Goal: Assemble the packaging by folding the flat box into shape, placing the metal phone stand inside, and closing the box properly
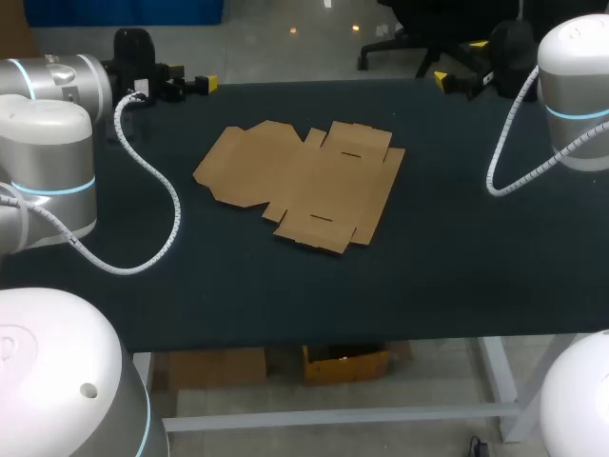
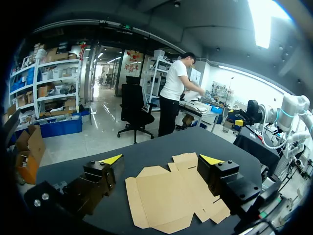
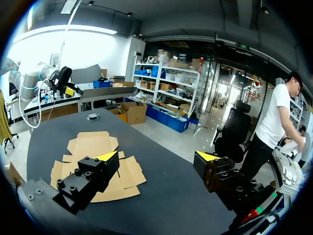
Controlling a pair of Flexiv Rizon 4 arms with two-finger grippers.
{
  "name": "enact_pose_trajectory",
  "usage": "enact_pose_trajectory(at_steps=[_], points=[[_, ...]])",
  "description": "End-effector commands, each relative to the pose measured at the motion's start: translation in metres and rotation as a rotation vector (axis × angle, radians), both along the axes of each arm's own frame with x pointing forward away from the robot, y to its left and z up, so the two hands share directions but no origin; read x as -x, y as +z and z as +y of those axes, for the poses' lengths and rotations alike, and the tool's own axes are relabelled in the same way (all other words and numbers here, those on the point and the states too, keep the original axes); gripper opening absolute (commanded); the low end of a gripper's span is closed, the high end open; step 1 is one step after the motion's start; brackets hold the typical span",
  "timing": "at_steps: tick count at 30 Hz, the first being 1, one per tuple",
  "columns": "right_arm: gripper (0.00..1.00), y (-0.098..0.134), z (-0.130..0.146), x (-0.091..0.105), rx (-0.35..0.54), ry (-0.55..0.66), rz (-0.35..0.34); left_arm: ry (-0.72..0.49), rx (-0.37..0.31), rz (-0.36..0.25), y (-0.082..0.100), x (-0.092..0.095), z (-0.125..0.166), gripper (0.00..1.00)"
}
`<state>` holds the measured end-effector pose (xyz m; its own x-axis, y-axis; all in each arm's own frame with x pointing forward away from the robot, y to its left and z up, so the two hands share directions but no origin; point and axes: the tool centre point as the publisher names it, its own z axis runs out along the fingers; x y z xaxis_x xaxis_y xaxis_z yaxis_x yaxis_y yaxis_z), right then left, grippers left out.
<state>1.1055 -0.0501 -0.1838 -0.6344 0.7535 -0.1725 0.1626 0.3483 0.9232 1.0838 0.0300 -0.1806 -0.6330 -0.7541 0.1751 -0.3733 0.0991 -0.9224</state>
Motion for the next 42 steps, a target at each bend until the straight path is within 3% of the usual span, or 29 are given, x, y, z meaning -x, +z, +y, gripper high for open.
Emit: enact_pose_trajectory(at_steps=[1,12,16,21,26,35,42], points=[[1.00,0.000,0.000,0.001,-0.001,-0.002,-0.002,0.001,0.002,-0.004,-0.001,0.000,0.000,1.00],[1.00,0.000,0.000,0.001,-0.001,-0.002,-0.002,0.011,-0.009,-0.005,-0.001,0.001,-0.002,1.00],[1.00,0.000,0.000,-0.003,0.030,0.017,0.087,0.016,-0.005,0.006,0.001,0.009,-0.005,1.00],[1.00,0.002,-0.004,0.001,0.064,-0.006,0.164,0.034,0.008,0.106,0.005,0.022,-0.005,1.00],[1.00,0.004,-0.009,0.008,0.080,-0.008,0.234,0.036,0.017,0.169,0.010,0.035,-0.005,1.00],[1.00,-0.001,-0.017,0.010,0.135,-0.024,0.372,0.057,-0.046,0.271,0.018,0.053,-0.011,1.00],[1.00,-0.008,-0.026,0.019,0.151,-0.045,0.473,0.108,-0.106,0.394,0.015,0.065,-0.010,1.00]])
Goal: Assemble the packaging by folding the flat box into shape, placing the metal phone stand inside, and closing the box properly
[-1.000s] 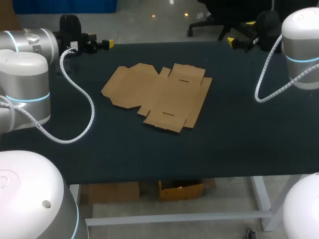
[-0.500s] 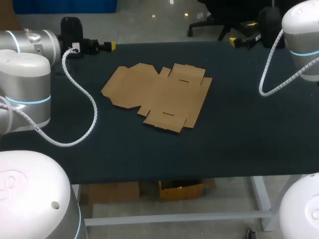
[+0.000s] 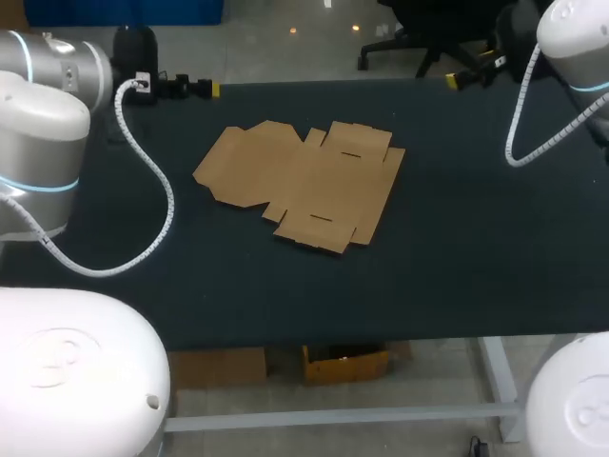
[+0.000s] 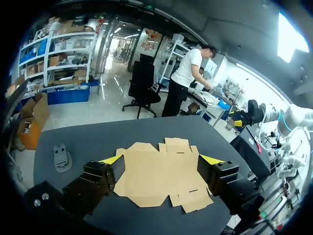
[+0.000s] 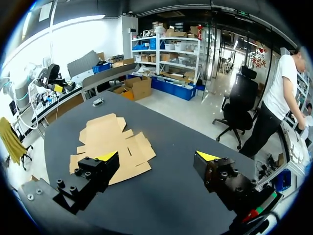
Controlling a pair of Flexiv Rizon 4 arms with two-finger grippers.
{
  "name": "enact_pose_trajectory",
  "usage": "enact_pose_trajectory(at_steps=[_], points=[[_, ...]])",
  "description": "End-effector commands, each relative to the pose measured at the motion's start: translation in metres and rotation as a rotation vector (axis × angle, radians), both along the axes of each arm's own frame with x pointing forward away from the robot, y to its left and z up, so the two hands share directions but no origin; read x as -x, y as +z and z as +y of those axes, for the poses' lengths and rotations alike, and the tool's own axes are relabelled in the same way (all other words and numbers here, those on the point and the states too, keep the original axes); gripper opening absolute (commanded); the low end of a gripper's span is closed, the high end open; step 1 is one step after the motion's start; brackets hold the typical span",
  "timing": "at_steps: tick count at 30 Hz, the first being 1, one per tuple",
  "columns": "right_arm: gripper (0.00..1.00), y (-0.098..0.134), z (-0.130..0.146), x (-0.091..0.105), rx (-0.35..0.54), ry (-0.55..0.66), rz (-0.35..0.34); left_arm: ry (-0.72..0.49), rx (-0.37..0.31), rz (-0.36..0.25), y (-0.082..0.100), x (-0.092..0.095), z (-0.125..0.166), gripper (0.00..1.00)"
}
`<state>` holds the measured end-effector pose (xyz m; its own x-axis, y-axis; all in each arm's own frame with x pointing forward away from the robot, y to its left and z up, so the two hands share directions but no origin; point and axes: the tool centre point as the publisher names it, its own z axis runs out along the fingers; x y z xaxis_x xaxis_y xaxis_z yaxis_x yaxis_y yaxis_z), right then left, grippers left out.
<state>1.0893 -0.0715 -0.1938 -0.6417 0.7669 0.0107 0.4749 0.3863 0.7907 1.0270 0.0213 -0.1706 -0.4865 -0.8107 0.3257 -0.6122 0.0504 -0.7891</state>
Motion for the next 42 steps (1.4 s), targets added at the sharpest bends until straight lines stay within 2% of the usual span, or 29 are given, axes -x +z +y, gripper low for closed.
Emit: enact_pose_trajectory(at_steps=[1,11,16,38,41,42], points=[[1.00,0.001,-0.006,0.005,0.100,-0.007,0.136,-0.007,-0.113,0.150,0.004,0.010,-0.001,1.00],[1.00,-0.014,-0.023,0.031,0.126,-0.058,0.262,-0.014,-0.256,0.291,-0.009,0.034,-0.004,1.00],[1.00,-0.018,-0.031,0.045,0.109,-0.058,0.312,-0.029,-0.284,0.348,-0.012,0.045,0.000,1.00],[1.00,-0.018,-0.033,0.049,0.119,-0.059,0.317,-0.029,-0.284,0.348,-0.012,0.045,0.000,1.00],[1.00,-0.018,-0.032,0.046,0.126,-0.066,0.323,-0.023,-0.296,0.364,-0.013,0.043,-0.005,1.00],[1.00,-0.019,-0.032,0.043,0.123,-0.069,0.344,-0.019,-0.292,0.380,-0.013,0.043,-0.006,1.00]])
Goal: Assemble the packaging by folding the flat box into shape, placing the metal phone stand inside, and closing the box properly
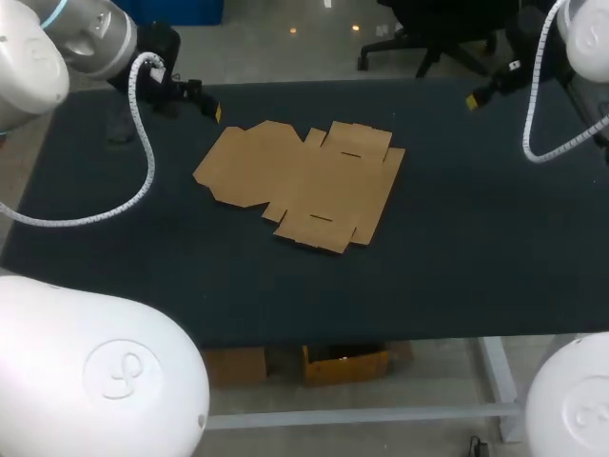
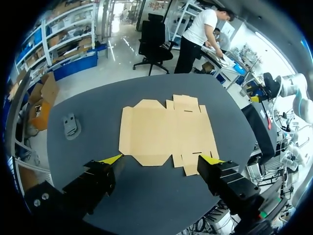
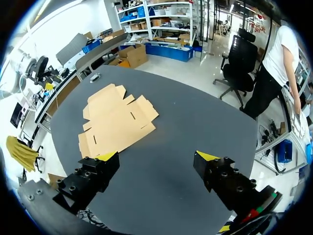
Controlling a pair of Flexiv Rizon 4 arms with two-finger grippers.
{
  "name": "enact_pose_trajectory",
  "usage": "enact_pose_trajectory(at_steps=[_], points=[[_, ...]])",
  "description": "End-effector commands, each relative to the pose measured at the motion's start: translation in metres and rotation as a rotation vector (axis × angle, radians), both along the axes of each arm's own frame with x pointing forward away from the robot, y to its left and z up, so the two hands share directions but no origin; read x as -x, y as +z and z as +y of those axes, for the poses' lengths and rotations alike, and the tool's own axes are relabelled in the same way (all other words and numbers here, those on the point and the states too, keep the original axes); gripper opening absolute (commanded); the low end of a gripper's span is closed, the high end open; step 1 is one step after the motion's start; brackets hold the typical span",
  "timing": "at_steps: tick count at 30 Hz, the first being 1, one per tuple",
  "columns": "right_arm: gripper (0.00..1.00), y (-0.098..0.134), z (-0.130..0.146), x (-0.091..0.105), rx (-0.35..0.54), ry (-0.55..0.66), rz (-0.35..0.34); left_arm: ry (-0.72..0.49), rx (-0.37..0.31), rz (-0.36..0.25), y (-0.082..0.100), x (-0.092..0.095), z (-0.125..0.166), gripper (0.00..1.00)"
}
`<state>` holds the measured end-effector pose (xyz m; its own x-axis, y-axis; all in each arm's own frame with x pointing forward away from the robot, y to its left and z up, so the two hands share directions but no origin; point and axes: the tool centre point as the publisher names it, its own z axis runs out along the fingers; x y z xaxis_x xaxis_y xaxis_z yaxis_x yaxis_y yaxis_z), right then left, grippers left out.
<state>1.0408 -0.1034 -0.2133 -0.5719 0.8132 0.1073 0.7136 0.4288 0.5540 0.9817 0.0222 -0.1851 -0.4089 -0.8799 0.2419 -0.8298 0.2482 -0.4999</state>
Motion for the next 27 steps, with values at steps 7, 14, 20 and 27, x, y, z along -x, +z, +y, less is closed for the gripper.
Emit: enact_pose_trajectory(at_steps=[7,14,20,27], points=[[1.00,-0.011,0.003,-0.014,0.063,-0.035,0.177,0.059,-0.033,0.123,-0.005,0.001,-0.003,1.00],[1.00,-0.031,0.012,-0.019,0.107,-0.048,0.263,0.086,-0.058,0.209,-0.010,0.008,-0.003,1.00],[1.00,-0.050,0.019,-0.026,0.087,0.034,0.242,0.082,-0.071,0.246,-0.013,0.018,-0.006,1.00],[1.00,-0.058,0.031,-0.036,0.098,0.115,0.280,0.064,-0.066,0.259,-0.022,0.031,-0.006,1.00]])
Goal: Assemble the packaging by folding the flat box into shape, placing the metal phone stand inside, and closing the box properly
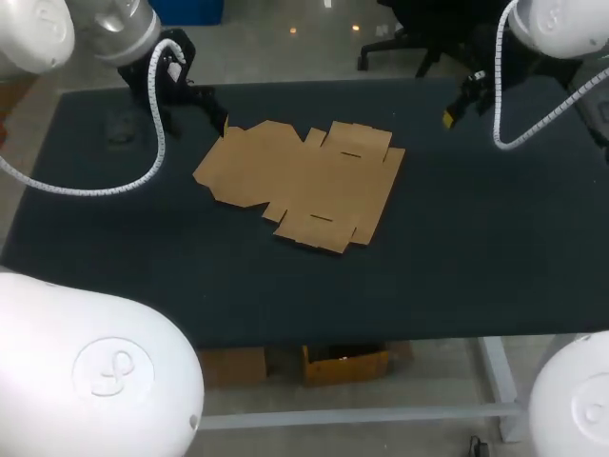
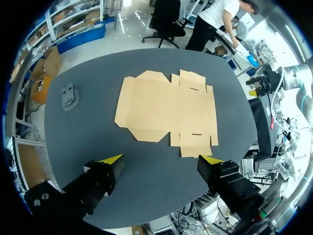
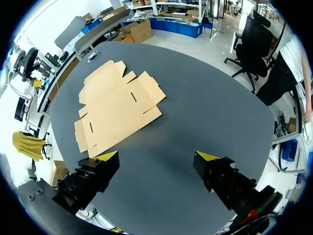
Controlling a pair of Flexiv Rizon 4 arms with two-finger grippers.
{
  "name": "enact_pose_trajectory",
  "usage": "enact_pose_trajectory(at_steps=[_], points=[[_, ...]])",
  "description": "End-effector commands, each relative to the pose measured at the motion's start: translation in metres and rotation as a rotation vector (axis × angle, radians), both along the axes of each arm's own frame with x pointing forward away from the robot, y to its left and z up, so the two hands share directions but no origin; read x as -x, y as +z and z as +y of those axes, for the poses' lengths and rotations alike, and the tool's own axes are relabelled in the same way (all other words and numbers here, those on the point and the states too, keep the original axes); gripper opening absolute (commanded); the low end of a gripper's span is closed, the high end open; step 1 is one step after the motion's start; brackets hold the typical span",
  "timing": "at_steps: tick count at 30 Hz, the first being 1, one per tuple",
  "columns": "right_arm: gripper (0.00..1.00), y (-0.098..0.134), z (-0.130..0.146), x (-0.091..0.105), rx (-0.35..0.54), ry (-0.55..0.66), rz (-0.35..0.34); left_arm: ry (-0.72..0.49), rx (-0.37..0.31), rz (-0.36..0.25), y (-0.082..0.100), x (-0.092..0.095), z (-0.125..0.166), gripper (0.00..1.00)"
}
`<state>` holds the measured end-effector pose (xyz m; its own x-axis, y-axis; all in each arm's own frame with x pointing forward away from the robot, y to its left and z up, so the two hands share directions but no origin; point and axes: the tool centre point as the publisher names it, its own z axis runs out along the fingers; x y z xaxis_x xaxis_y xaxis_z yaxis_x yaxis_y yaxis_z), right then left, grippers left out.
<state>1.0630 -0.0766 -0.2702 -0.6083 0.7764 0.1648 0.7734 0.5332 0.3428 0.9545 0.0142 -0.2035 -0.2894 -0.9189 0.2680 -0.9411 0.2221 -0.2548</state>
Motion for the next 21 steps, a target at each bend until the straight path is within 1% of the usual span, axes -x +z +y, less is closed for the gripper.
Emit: enact_pose_trajectory(at_steps=[1,7,10,11,15,21], points=[[1.00,-0.002,0.006,-0.015,0.004,0.039,0.061,0.004,0.010,0.011,-0.005,0.005,0.002,1.00],[1.00,-0.004,0.016,-0.022,0.006,0.084,0.067,0.007,0.012,0.039,-0.012,0.010,0.001,1.00],[1.00,-0.006,0.019,-0.025,-0.020,0.112,0.078,0.001,0.015,0.043,-0.013,0.012,0.001,1.00],[1.00,-0.010,0.021,-0.026,-0.028,0.131,0.088,-0.003,0.014,0.044,-0.014,0.012,0.001,1.00],[1.00,-0.021,0.027,-0.031,-0.021,0.141,0.111,-0.008,0.015,0.055,-0.017,0.013,0.001,1.00],[1.00,-0.028,0.032,-0.043,-0.047,0.162,0.117,-0.024,0.015,0.054,-0.017,0.020,0.000,1.00]])
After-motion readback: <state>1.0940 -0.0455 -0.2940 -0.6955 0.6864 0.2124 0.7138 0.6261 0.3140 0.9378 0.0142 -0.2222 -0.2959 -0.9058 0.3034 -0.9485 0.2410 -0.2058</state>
